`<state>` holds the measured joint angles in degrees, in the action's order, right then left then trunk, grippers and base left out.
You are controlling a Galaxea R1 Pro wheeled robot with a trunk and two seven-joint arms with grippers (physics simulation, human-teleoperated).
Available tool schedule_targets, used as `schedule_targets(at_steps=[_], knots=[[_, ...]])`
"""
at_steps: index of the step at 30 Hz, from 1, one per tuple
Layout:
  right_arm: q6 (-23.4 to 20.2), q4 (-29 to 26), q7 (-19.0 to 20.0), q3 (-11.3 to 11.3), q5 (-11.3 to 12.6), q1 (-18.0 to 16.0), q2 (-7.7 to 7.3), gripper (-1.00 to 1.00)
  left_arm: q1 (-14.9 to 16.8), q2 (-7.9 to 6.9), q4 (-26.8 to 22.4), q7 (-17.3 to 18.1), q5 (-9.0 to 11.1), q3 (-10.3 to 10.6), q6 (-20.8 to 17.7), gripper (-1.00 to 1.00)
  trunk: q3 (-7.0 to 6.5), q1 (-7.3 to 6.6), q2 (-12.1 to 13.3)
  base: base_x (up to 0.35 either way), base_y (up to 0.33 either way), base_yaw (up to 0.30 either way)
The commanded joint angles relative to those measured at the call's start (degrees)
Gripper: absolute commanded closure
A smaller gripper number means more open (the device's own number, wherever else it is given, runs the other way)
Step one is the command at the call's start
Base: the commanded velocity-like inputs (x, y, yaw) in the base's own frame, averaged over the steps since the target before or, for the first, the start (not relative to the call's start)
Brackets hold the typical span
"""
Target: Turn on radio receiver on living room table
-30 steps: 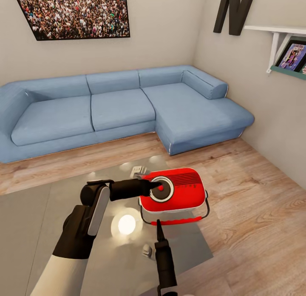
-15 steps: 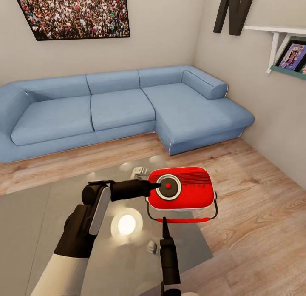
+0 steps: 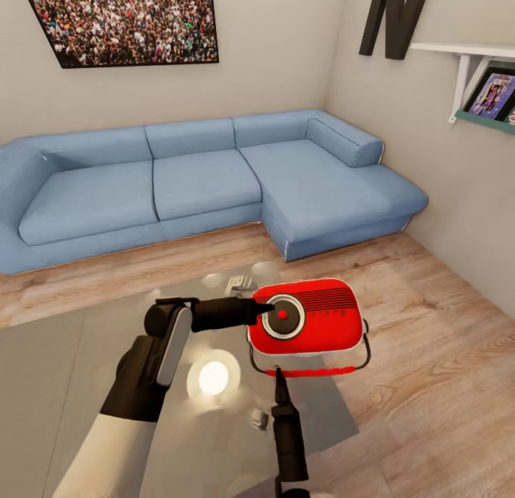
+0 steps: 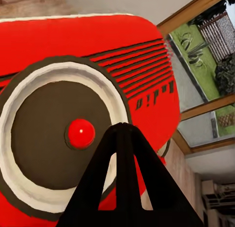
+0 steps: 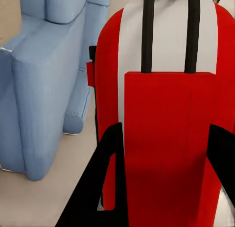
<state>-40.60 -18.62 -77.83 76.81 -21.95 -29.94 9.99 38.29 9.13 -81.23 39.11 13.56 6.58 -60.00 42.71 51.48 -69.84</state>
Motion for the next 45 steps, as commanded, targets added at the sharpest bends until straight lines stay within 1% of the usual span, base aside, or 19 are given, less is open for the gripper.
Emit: schedule_targets(at_steps=[1, 4, 10, 24, 27, 29, 33, 39, 41, 45], knots=[[-0.1, 0.9, -0.1, -0.2, -0.3, 0.0, 0.01, 1.0, 0.3, 0.0, 0.0, 0.0, 0.0, 0.0, 0.0, 1.0, -0.01, 0.0, 0.0, 0.0, 0.0, 0.0], [0.0, 1.8, -0.4, -0.1, -0.4, 0.0, 0.01, 1.0, 0.9, 0.01, 0.1, 0.0, 0.0, 0.0, 0.0, 1.0, -0.01, 0.0, 0.0, 0.0, 0.0, 0.0], [0.1, 2.3, -2.2, -0.2, -0.3, 0.0, 0.01, 1.0, 1.3, -0.06, 2.9, 0.0, 0.0, 0.0, 0.0, 1.0, -0.01, 0.0, 0.0, 0.0, 0.0, 0.0], [0.5, 2.4, -2.6, -0.3, -0.2, 0.0, 0.01, 1.0, 1.3, -0.33, 5.4, -0.1, 0.0, 0.0, 0.0, 1.0, -0.01, 0.0, 0.0, 0.0, 0.0, 0.0], [0.4, 2.4, -3.4, -0.3, -0.2, 0.0, 0.01, 1.0, 1.7, -0.26, 7.2, -0.1, 0.0, 0.0, 0.0, 1.0, -0.01, 0.0, 0.0, 0.0, 0.0, 0.0], [0.2, 2.4, -4.0, -0.3, -0.3, 0.0, 0.01, 1.0, 2.7, -0.11, 8.9, -0.1, 0.0, -0.1, 0.0, 1.0, -0.01, 0.0, 0.0, 0.0, 0.0, 0.0], [0.2, 2.4, -4.3, -0.3, -0.3, 0.0, 0.01, 1.0, 3.7, 0.06, 10.0, -0.1, 0.0, -0.1, 0.0, 1.0, -0.01, 0.0, 0.0, 0.0, 0.0, 0.0], [0.0, 2.4, -4.3, -0.3, -0.3, 0.0, 0.01, 1.0, 3.9, 0.25, 10.4, -0.2, 0.0, -0.2, 0.0, 1.0, -0.01, 0.0, 0.0, 0.0, 0.0, 0.0], [0.0, 2.4, -4.3, -0.3, -0.3, 0.0, 0.01, 1.0, 3.9, 0.66, 11.4, -0.2, 0.1, -0.2, 0.0, 1.0, -0.01, 0.0, 0.0, 0.0, 0.0, 0.0], [0.0, 2.4, -4.3, -0.3, -0.3, 0.0, 0.01, 1.0, 3.9, 0.84, 12.7, -0.2, 0.1, -0.2, 0.0, 1.0, -0.01, 0.0, 0.0, 0.0, 0.0, 0.0]])
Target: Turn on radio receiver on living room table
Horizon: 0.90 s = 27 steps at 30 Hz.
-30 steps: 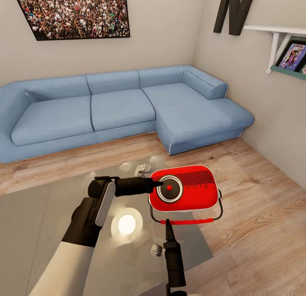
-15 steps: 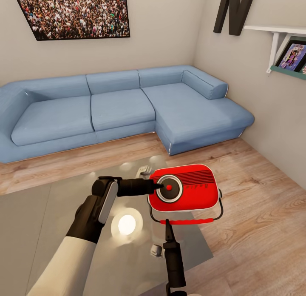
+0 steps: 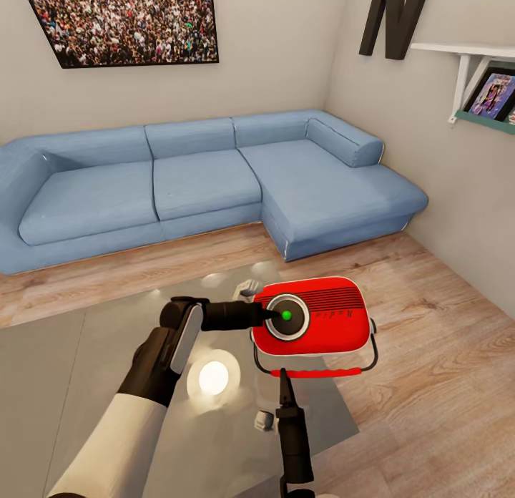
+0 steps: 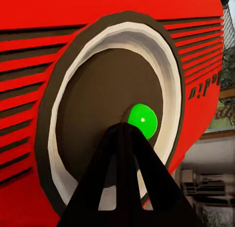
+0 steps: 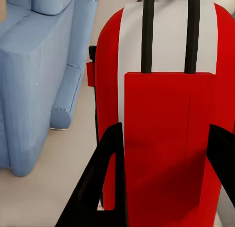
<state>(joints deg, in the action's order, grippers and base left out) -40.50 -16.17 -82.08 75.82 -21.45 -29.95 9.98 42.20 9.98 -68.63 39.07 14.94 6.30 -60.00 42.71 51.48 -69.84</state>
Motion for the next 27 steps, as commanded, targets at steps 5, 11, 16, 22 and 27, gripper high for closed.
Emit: schedule_targets(at_steps=[5, 11, 16, 22, 27], knots=[[-0.1, -0.1, 0.1, 0.7, -0.8, 0.0, 0.02, 1.0, 0.0, 0.02, -0.1, -0.2, -1.1, 0.0, 0.0, 1.0, 0.0, 0.0, 0.0, 0.0, 0.0, 0.0], [0.7, 0.1, 4.7, 0.2, -0.7, 0.0, 0.02, 1.0, 0.0, -0.08, -8.0, -0.1, 2.5, 0.2, 0.0, 1.0, 0.0, 0.0, 0.0, 0.0, 0.0, 0.0], [3.4, -0.1, 10.7, -0.5, -0.7, 0.0, 0.02, 1.0, 0.0, -0.69, -13.3, -0.1, 6.8, 0.2, 0.0, 1.0, 0.0, 0.0, 0.0, 0.0, 0.0, 0.0], [8.0, -1.8, 18.3, -6.0, -0.8, 0.0, 0.02, 1.0, 0.0, -5.18, -14.1, -0.1, 7.8, -0.2, 0.0, 1.0, 0.0, 0.0, 0.0, 0.0, 0.0, 0.0], [8.1, -7.7, 24.7, -8.0, -0.9, 0.0, 0.02, 1.0, 0.0, -9.67, -13.7, -0.1, 9.0, -1.5, 0.0, 1.0, 0.0, 0.0, 0.0, 0.0, 0.0, 0.0]])
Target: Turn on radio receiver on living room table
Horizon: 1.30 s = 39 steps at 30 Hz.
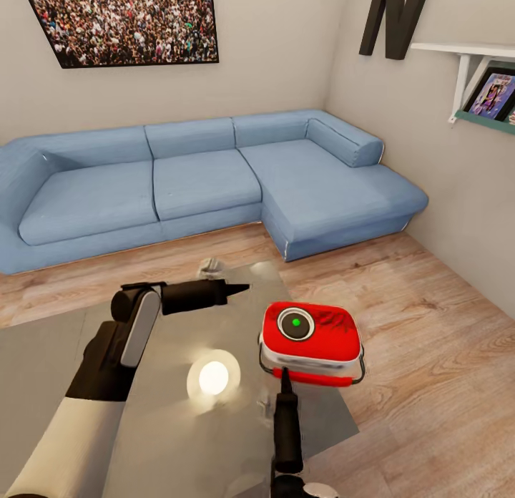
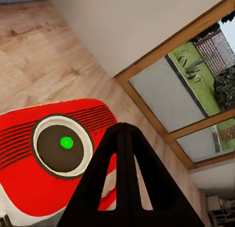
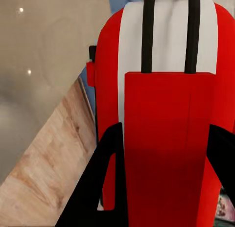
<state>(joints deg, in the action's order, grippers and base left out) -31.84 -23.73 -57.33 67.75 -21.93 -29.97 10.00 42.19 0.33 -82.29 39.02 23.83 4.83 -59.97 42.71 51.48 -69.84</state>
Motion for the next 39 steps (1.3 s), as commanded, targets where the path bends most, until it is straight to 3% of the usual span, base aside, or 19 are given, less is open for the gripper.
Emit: schedule_targets(at_steps=[1, 4, 8, 9, 10, 11, 12, 14, 15, 18, 19, 22, 27, 31, 34, 39], knots=[[-0.7, -2.3, 1.6, -0.9, -0.4, 0.0, 0.0, 1.0, 0.0, -0.59, 0.2, 0.0, 0.5, -0.5, 0.0, 1.0, -0.01, 0.0, 0.0, 0.0, 0.0, 0.0], [-2.3, -9.2, 5.7, -4.6, -0.5, 0.0, -2.25, 1.0, 0.0, -1.52, 1.0, 0.0, 1.1, -1.0, 0.0, 1.0, -0.01, 0.0, 0.0, 0.0, 0.0, 0.0], [-9.1, -25.9, 14.0, -9.7, -0.9, 0.0, -8.31, 1.0, 0.0, -2.28, 4.3, 0.0, 1.2, -1.2, 0.0, 1.0, -0.01, 0.0, 0.0, 0.0, 0.0, 0.0], [-12.5, -33.7, 18.4, -11.3, -1.0, 0.1, -10.91, 1.0, 0.0, -2.36, 5.5, 0.0, 1.1, -1.2, 0.0, 1.0, -0.01, 0.0, 0.0, 0.0, 0.0, 0.0], [-17.1, -43.6, 25.4, -14.2, -1.4, 0.1, -13.95, 1.0, 0.0, -2.45, 7.0, 0.0, 0.9, -1.1, 0.1, 1.0, -0.01, 0.0, 0.0, 0.0, 0.0, 0.0], [-20.2, -50.7, 32.6, -17.9, -2.7, 0.1, -15.65, 1.0, 0.0, -2.65, 8.3, 0.0, 0.8, -1.2, 0.3, 1.0, -0.01, 0.0, 0.0, 0.0, 0.0, 0.0], [-21.1, -53.1, 36.4, -20.1, -3.8, 0.1, -16.09, 1.0, 0.0, -2.86, 9.0, 0.0, 0.7, -1.2, 0.3, 1.0, -0.01, 0.0, 0.0, 0.0, 0.0, 0.0], [-22.2, -56.4, 46.6, -26.1, -7.1, 0.1, -16.5, 1.0, 0.0, -3.57, 10.5, -0.1, 0.5, -1.1, 0.5, 1.0, -0.01, 0.0, 0.0, 0.0, 0.0, 0.0], [-22.3, -56.8, 48.7, -27.3, -7.8, 0.0, -16.5, 1.0, 0.0, -3.99, 11.4, -0.1, 0.4, -1.1, 0.5, 1.0, -0.01, 0.0, 0.0, 0.0, 0.0, 0.0], [-22.6, -58.5, 61.1, -33.3, -10.8, -1.1, -16.39, 1.0, 0.0, -5.28, 14.3, -0.1, 0.2, -1.1, 1.2, 1.0, -0.01, 0.0, 0.0, 0.0, 0.0, 0.0], [-22.7, -58.8, 63.1, -34.2, -11.0, -1.6, -16.39, 1.0, 0.0, -5.43, 14.8, -0.1, 0.1, -1.1, 1.5, 1.0, -0.01, 0.0, 0.0, 0.0, 0.0, 0.0], [-28.2, -60.3, 83.3, -43.3, -11.9, -8.2, -16.34, 1.0, 0.0, -6.55, 20.3, 0.0, -0.2, -1.0, 5.5, 1.0, -0.01, 0.0, 0.0, 0.0, 0.0, 0.0], [-28.2, -60.4, 99.2, -50.8, -11.7, -12.0, -16.16, 1.0, 0.0, -6.89, 25.0, 0.0, -1.8, -0.8, 8.9, 1.0, -0.01, 0.0, 0.0, 0.0, 0.0, 0.0], [-28.2, -60.2, 110.3, -55.9, -11.3, -15.0, -16.16, 1.0, 0.0, -6.82, 27.4, 0.0, -2.7, -0.7, 10.2, 1.0, -0.01, 0.0, 0.0, 0.0, 0.0, 0.0], [-28.2, -60.4, 117.5, -57.6, -11.5, -16.1, -16.12, 1.0, 0.0, -6.83, 30.1, 0.0, -3.0, -0.7, 12.5, 1.0, -0.01, 0.0, 0.0, 0.0, 0.0, 0.0], [-28.2, -60.4, 119.3, -58.0, -11.6, -16.3, -15.87, 1.0, 0.0, -6.8, 31.6, 0.0, -3.1, -0.6, 14.0, 1.0, -0.01, 0.0, 0.0, 0.0, 0.0, 0.0]])
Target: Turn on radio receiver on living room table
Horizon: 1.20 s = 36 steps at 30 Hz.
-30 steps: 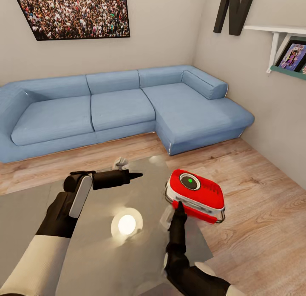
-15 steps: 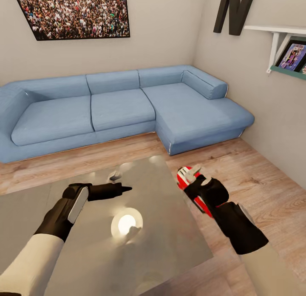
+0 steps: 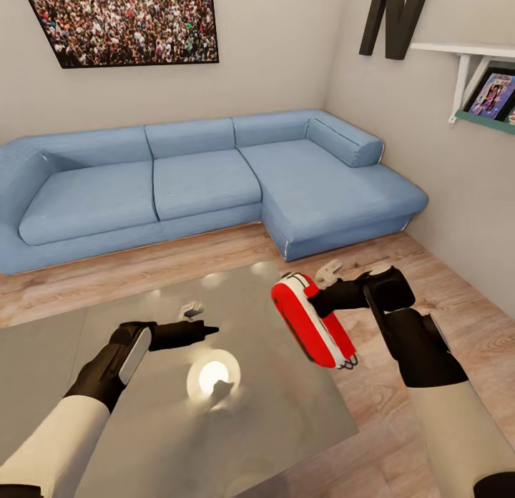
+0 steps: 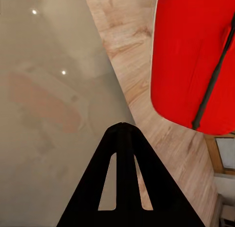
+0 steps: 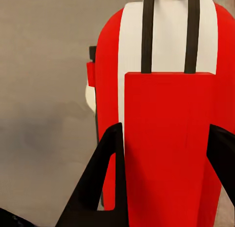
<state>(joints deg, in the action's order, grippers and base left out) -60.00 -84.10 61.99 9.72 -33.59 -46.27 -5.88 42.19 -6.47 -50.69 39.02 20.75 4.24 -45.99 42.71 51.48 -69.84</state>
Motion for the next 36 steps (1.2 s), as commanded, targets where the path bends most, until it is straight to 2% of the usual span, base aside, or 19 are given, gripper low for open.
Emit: schedule_targets(at_steps=[1, 2, 4, 6, 9, 18, 23, 32, 36], knots=[[0.0, 0.1, 0.1, 0.0, 0.0, 0.0, 0.07, 1.0, 0.0, 0.01, 0.1, 0.0, 0.0, 0.0, 0.1, 1.0, 0.0, 0.0, 0.0, 0.0, 0.0, 0.0], [0.0, 0.4, 0.2, -0.2, 0.0, 0.0, 0.55, 1.0, 0.0, 0.08, 0.1, 0.0, 0.0, 0.0, 0.2, 1.0, 0.0, 0.0, 0.0, 0.0, 0.0, 0.0], [0.0, 0.9, 0.0, -0.8, -0.1, 0.0, 3.1, 1.0, 0.0, 0.19, 0.0, 0.0, 0.1, 0.1, 0.2, 1.0, 0.0, 0.0, 0.0, 0.0, 0.0, 0.0], [0.0, 1.0, -0.6, -1.0, -0.1, 0.0, 5.01, 1.0, 0.0, 0.22, -0.1, 0.0, 0.1, 0.1, 0.2, 1.0, 0.0, 0.0, 0.0, 0.0, 0.0, 0.0], [0.0, 1.0, -1.4, -1.2, -0.1, 0.0, 6.43, 1.0, 0.0, 0.1, -0.5, 0.1, 0.1, 0.1, -0.1, 1.0, 0.0, 0.0, 0.0, 0.0, 0.0, 0.0], [0.0, 1.1, -1.6, -1.2, -0.1, 0.0, 6.98, 1.0, 0.0, 0.2, -0.3, 0.0, 0.0, 0.1, -0.2, 1.0, 0.0, 0.0, 0.0, 0.0, 0.0, 0.0], [0.0, 4.3, -1.6, -1.2, -0.2, 0.0, 7.02, 1.0, 0.0, 0.23, -0.3, 0.0, 0.0, 0.2, -0.1, 1.0, 0.0, 0.0, 0.0, 0.0, 0.0, 0.0], [0.0, 5.5, -1.6, -1.2, 0.2, 0.0, 6.94, 1.0, 0.0, 0.39, 0.0, -0.1, 0.0, 0.2, -0.1, 1.0, 0.0, 0.0, 0.0, 0.0, 0.0, 0.0], [0.0, 11.2, -1.6, -1.1, 0.2, 0.0, 7.02, 1.0, 0.0, 0.42, 0.1, -0.1, 0.0, 0.2, 0.0, 1.0, 0.0, 0.0, 0.0, 0.0, 0.0, 0.0]])
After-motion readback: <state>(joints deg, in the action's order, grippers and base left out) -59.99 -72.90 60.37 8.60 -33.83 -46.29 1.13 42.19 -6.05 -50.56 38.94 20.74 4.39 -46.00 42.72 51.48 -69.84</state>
